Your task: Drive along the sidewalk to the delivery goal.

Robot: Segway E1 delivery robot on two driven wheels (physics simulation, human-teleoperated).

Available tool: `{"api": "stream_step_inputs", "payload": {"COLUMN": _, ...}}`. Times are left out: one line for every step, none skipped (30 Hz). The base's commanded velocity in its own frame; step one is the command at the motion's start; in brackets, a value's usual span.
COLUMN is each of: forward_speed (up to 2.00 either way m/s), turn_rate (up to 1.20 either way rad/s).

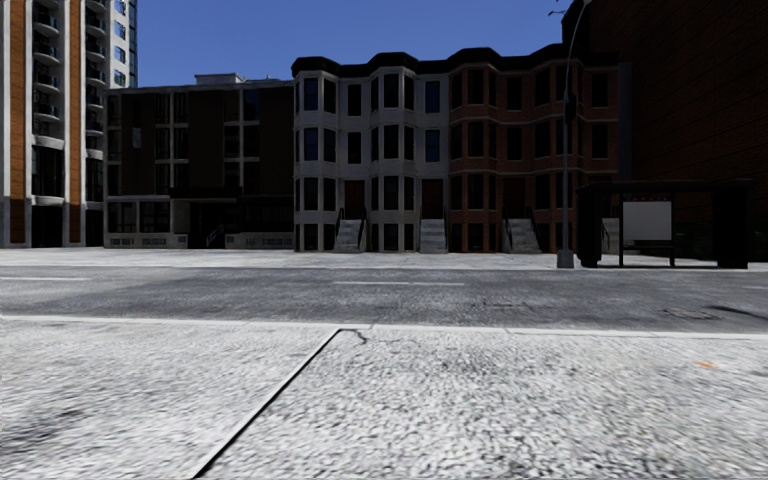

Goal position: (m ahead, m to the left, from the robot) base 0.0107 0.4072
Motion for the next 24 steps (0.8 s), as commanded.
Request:
{"api": "stream_step_inputs", "payload": {"forward_speed": 1.53, "turn_rate": 0.0}}
{"api": "stream_step_inputs", "payload": {"forward_speed": 1.53, "turn_rate": 0.0}}
{"api": "stream_step_inputs", "payload": {"forward_speed": 1.52, "turn_rate": 0.0}}
{"api": "stream_step_inputs", "payload": {"forward_speed": 1.44, "turn_rate": 0.0}}
{"api": "stream_step_inputs", "payload": {"forward_speed": 0.0, "turn_rate": 0.0}}
{"api": "stream_step_inputs", "payload": {"forward_speed": 0.0, "turn_rate": 0.0}}
{"api": "stream_step_inputs", "payload": {"forward_speed": 0.0, "turn_rate": 0.0}}
{"api": "stream_step_inputs", "payload": {"forward_speed": 0.0, "turn_rate": 0.0}}
{"api": "stream_step_inputs", "payload": {"forward_speed": 0.0, "turn_rate": 0.0}}
{"api": "stream_step_inputs", "payload": {"forward_speed": 0.0, "turn_rate": 0.0}}
{"api": "stream_step_inputs", "payload": {"forward_speed": 0.0, "turn_rate": 0.0}}
{"api": "stream_step_inputs", "payload": {"forward_speed": 0.0, "turn_rate": 0.0}}
{"api": "stream_step_inputs", "payload": {"forward_speed": 0.0, "turn_rate": 0.0}}
{"api": "stream_step_inputs", "payload": {"forward_speed": 0.0, "turn_rate": 0.0}}
{"api": "stream_step_inputs", "payload": {"forward_speed": 0.0, "turn_rate": 0.0}}
{"api": "stream_step_inputs", "payload": {"forward_speed": 0.0, "turn_rate": 0.0}}
{"api": "stream_step_inputs", "payload": {"forward_speed": 0.0, "turn_rate": 0.0}}
{"api": "stream_step_inputs", "payload": {"forward_speed": 0.0, "turn_rate": 0.0}}
{"api": "stream_step_inputs", "payload": {"forward_speed": 0.0, "turn_rate": 0.0}}
{"api": "stream_step_inputs", "payload": {"forward_speed": 0.0, "turn_rate": 0.0}}
{"api": "stream_step_inputs", "payload": {"forward_speed": 0.0, "turn_rate": 0.0}}
{"api": "stream_step_inputs", "payload": {"forward_speed": 0.0, "turn_rate": 0.0}}
{"api": "stream_step_inputs", "payload": {"forward_speed": 0.0, "turn_rate": 0.0}}
{"api": "stream_step_inputs", "payload": {"forward_speed": 0.0, "turn_rate": 0.0}}
